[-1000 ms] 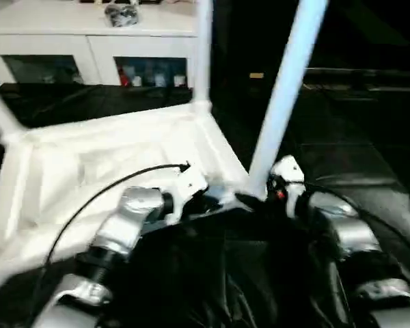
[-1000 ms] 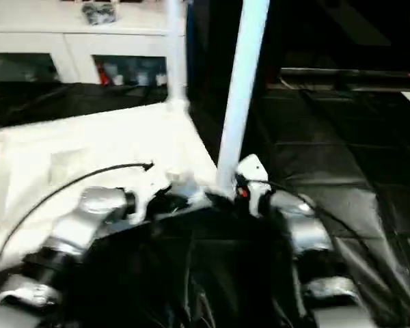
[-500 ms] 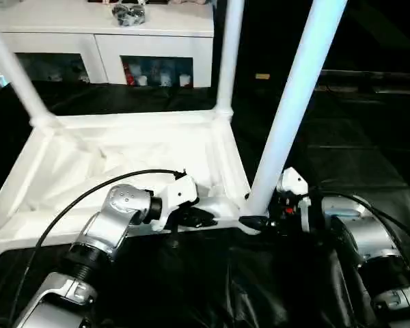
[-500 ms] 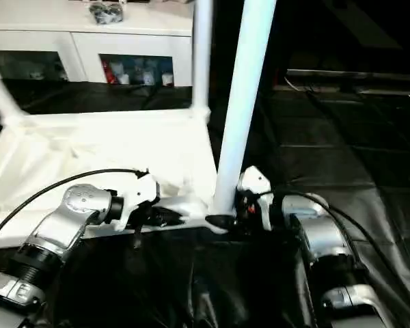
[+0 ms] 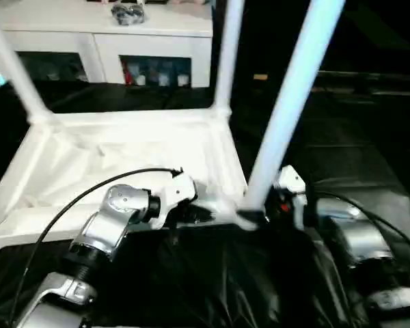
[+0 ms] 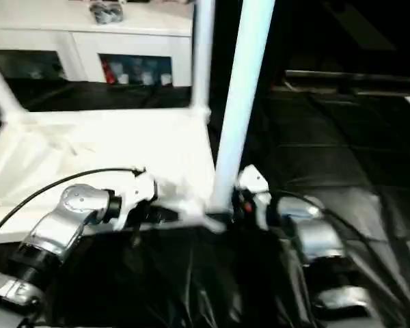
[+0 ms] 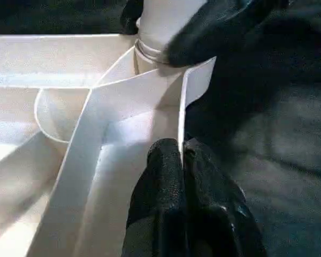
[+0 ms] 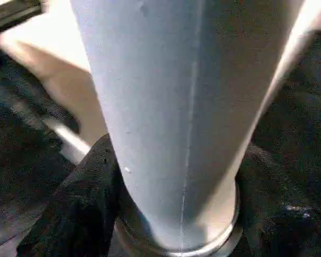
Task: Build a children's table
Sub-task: Rotate leg to tighten
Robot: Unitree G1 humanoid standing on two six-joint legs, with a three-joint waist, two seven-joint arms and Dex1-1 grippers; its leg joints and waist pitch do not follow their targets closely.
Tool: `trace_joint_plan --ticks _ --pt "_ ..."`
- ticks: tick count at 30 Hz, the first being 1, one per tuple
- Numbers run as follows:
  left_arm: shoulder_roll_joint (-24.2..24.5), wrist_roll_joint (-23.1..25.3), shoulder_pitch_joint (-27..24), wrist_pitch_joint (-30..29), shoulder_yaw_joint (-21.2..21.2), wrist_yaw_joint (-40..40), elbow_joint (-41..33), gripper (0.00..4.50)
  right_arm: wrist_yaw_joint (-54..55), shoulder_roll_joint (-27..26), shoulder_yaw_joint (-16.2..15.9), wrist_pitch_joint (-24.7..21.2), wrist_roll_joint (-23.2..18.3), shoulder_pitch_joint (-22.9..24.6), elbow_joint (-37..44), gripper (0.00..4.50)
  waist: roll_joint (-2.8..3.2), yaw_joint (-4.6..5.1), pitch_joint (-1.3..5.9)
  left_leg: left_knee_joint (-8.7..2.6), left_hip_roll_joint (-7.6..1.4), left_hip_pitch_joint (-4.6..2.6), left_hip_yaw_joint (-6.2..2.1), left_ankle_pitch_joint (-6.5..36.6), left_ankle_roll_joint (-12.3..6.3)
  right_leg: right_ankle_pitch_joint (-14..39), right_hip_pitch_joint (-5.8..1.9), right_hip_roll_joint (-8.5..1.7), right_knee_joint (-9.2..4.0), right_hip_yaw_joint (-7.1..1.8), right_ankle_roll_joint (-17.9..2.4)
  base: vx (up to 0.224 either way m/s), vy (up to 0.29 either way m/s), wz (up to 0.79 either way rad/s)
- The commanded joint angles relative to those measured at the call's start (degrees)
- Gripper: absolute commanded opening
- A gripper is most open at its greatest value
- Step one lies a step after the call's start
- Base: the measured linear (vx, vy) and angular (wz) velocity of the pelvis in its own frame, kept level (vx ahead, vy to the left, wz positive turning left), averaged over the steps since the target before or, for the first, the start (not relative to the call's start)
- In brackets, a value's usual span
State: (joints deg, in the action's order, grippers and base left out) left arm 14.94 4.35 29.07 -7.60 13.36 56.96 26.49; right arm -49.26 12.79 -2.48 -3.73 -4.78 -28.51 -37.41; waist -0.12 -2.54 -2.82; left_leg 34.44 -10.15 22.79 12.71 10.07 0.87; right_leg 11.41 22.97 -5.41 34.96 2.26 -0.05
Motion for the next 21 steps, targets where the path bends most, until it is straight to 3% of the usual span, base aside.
trace_joint_plan --ticks 1,4,6,8,10,11,14,15,21 --pt "-4.8 -1.1 1.9 0.4 0.9 -4.5 -2.4 0.0 4.0 -4.5 -3.8 0.3 2.4 -0.5 -2.7 2.62 -0.42 -0.05 3.25 -5.22 -3.6 -2.03 -2.55 18.5 1.63 18.1 -1.27 -3.59 -4.76 -2.0 -11.0 0.0 0.0 0.0" --pt "-9.4 0.8 2.4 -1.5 1.8 -10.9 -2.4 0.0 17.5 -9.6 -0.7 0.0 2.6 -3.1 -6.7 2.62 -0.08 0.63 3.3 -5.19 -3.42 -1.9 -2.53 17.8 1.77 15.9 -1.32 -3.46 -4.73 -2.13 -11.3 0.0 0.0 0.0" --pt "-11.0 1.2 2.5 -2.1 2.1 -12.6 -2.6 0.0 20.2 -11.2 -0.1 0.1 2.9 -3.4 -7.1 2.62 0.11 0.41 3.46 -4.97 -3.39 -2.23 -2.33 17.0 1.3 13.7 -1.2 -3.34 -4.72 -2.21 -11.5 0.0 0.0 0.0" --pt "-11.5 1.4 2.5 -2.3 2.1 -13.2 -2.7 0.0 20.8 -11.9 0.1 0.2 2.8 -3.5 -7.2 2.62 -0.14 0.32 3.6 -4.82 -3.26 -1.72 -2.23 14.5 -0.34 9.9 -1.71 -3.24 -4.39 -2.13 -12.0 0.0 0.0 0.0" --pt "-12.3 1.5 2.5 -2.5 2.3 -13.7 -3.1 0.0 20.4 -12.8 0.1 1.4 2.8 -3.5 -7.4 2.62 0.12 0.27 3.69 -4.67 -3.2 -1.75 -2.14 13.7 -1.07 8.0 -1.79 -3.18 -4.27 -2.09 -12.5 0.0 0.0 0.0" --pt "-12.5 1.4 2.5 -2.6 2.5 -13.6 -3.3 0.0 19.7 -12.8 -0.1 2.2 2.6 -3.4 -7.3 3.17 0.07 0.18 3.74 -4.61 -3.19 -1.73 -2.13 13.3 -1.34 7.4 -1.88 -3.19 -4.19 -2.06 -12.6 0.0 0.0 0.0" --pt "-12.0 1.1 2.3 -1.8 2.9 -12.2 -3.6 0.0 17.3 -11.8 -0.1 2.7 1.9 -3.1 -6.9 3.38 0.03 0.03 3.67 -4.59 -3.23 -1.66 -2.1 12.4 -2.47 6.8 -2.0 -3.18 -4.11 -1.98 -13.2 0.0 0.0 0.0" --pt "-12.0 1.1 2.3 -1.8 2.9 -12.2 -3.6 0.0 17.3 -11.8 -0.1 2.7 1.9 -3.1 -6.9 3.68 0.02 0.07 3.65 -4.62 -3.25 -1.68 -2.11 12.6 -2.47 7.1 -1.98 -3.15 -4.13 -1.98 -13.1 0.0 0.0 0.0" --pt "-8.7 -0.1 0.9 -0.3 2.2 -8.3 -4.8 0.0 12.9 -7.4 -1.8 4.9 3.2 -3.2 -6.8 3.87 0.21 0.19 3.63 -4.65 -3.25 -1.78 -2.14 14.1 -1.72 8.3 -2.02 -3.11 -4.27 -2.0 -13.0 0.0 0.0 0.0"
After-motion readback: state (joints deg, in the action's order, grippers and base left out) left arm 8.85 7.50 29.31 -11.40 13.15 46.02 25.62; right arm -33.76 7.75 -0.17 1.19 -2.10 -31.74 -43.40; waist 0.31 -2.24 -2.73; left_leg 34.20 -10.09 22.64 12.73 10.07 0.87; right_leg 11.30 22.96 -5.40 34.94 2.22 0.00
